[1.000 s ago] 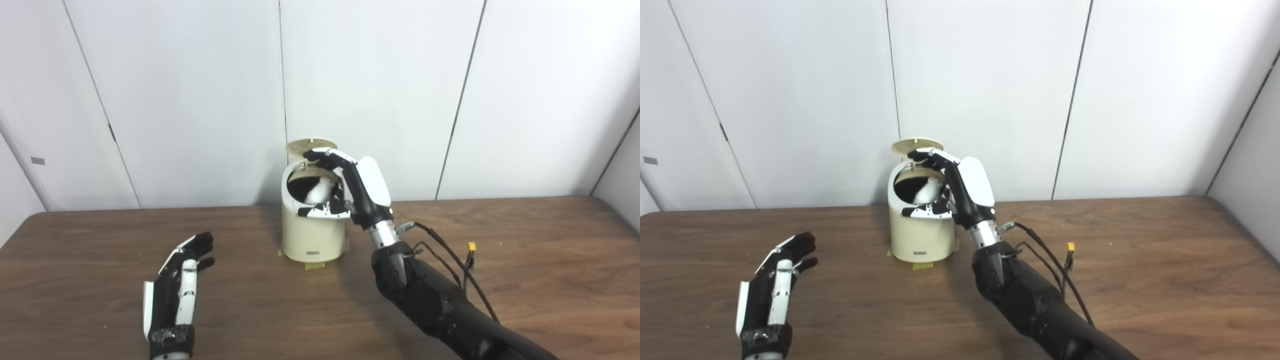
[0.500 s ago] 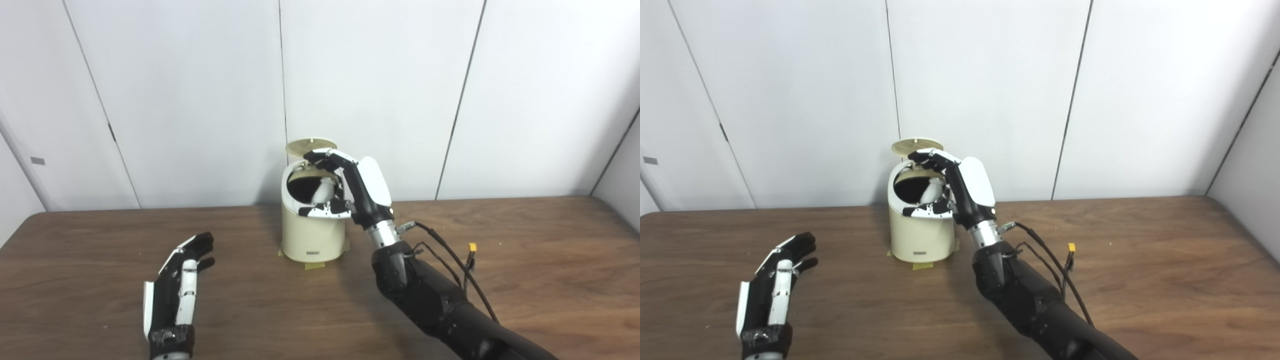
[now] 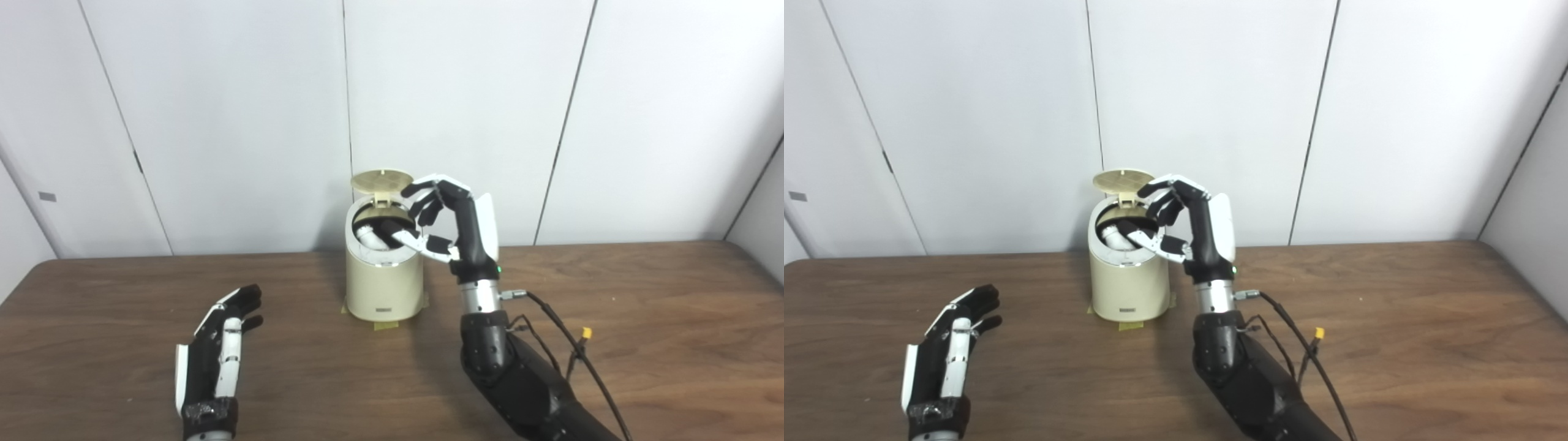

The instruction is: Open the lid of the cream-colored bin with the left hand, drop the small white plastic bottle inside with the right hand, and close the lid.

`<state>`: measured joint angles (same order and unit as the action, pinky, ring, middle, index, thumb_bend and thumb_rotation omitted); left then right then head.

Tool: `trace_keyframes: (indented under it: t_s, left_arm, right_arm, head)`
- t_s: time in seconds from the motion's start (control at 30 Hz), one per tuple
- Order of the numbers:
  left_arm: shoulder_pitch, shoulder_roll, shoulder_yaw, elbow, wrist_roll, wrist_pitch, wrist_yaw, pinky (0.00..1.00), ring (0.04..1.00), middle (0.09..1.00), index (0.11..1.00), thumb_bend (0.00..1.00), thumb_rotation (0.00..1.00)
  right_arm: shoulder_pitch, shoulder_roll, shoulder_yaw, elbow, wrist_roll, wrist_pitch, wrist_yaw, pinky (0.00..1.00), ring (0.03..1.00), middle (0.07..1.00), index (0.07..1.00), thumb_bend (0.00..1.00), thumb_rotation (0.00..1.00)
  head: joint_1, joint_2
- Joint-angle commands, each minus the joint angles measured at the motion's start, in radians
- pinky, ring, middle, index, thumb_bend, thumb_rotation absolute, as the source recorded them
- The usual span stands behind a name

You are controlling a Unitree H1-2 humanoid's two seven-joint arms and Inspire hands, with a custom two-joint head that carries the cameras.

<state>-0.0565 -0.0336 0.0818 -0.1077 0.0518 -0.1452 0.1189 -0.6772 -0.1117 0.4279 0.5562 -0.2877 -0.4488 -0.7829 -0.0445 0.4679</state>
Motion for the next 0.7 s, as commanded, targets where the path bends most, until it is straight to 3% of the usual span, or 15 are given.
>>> trace_keyframes:
  t_s: [0.0,0.03,0.17,0.4,0.63,0.67]
  left_arm:
    - [-0.041,0.005,-0.006,-0.003,0.004,-0.047,-0.001,0.74,0.799,0.775,0.749,0.18,0.75]
    - [-0.042,0.006,-0.006,-0.001,0.004,-0.049,0.0,0.74,0.796,0.774,0.747,0.18,0.76]
    - [-0.044,0.007,-0.004,-0.001,0.007,-0.041,0.004,0.74,0.797,0.774,0.746,0.18,0.76]
    - [-0.051,0.008,0.005,0.01,-0.012,-0.054,0.004,0.73,0.787,0.767,0.743,0.18,0.75]
    - [-0.054,0.014,0.012,0.014,-0.017,-0.054,0.003,0.73,0.792,0.77,0.744,0.17,0.73]
    - [-0.054,0.015,0.012,0.014,-0.016,-0.056,0.003,0.73,0.792,0.77,0.744,0.17,0.73]
  right_arm:
    - [-0.013,-0.013,-0.029,-0.055,0.006,-0.021,0.0,0.44,0.512,0.541,0.488,0.5,0.16]
    - [-0.002,-0.015,-0.037,-0.069,0.006,-0.021,-0.001,0.46,0.55,0.582,0.49,0.5,0.16]
    - [0.061,-0.025,-0.089,-0.126,-0.001,-0.021,-0.005,0.46,0.553,0.618,0.493,0.5,0.17]
    - [0.169,-0.072,-0.136,-0.18,0.045,-0.021,0.004,0.48,0.562,0.614,0.494,0.5,0.17]
    - [0.314,-0.069,-0.237,-0.298,0.193,-0.021,0.218,0.66,0.687,0.678,0.497,0.48,0.16]
    - [0.329,-0.068,-0.25,-0.308,0.214,-0.021,0.254,0.67,0.706,0.695,0.592,0.36,0.34]
  head:
    - [-0.003,0.002]
    - [-0.004,0.001]
    - [-0.005,0.0]
    - [-0.012,-0.008]
    - [-0.017,-0.009]
    - [-0.018,-0.009]
